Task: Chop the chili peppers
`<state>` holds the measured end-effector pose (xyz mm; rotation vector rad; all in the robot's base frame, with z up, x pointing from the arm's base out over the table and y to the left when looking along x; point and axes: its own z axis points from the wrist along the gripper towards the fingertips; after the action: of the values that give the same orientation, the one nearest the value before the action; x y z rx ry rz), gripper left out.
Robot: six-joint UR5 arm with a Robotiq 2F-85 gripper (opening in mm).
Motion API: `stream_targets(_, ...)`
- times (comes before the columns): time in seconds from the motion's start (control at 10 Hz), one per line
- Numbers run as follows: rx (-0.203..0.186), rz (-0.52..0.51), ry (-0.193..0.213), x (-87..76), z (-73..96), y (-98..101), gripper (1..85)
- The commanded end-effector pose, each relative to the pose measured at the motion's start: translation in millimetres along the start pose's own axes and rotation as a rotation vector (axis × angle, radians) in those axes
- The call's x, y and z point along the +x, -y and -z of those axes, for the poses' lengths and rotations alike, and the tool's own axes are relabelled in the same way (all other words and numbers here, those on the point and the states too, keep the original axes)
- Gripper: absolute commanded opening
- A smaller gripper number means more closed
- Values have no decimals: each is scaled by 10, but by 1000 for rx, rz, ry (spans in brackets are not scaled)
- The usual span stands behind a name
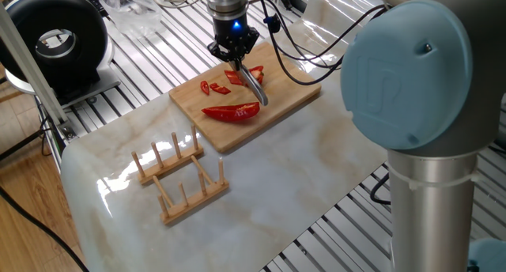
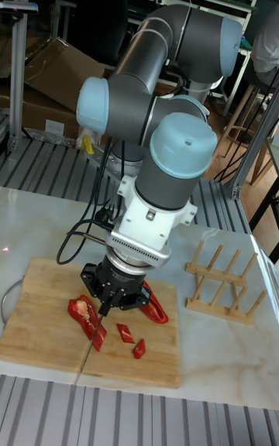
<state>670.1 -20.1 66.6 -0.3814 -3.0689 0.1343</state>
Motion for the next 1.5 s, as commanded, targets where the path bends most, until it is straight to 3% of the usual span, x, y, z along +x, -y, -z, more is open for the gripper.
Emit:
stream_targets(0.0,-17,7,0,-12,-11,-36,13)
stream_targets(1.0,-38,33,-1,12,-20,-49,13)
stream_targets(1.4,-44,42,12,-21,-117,-18,13)
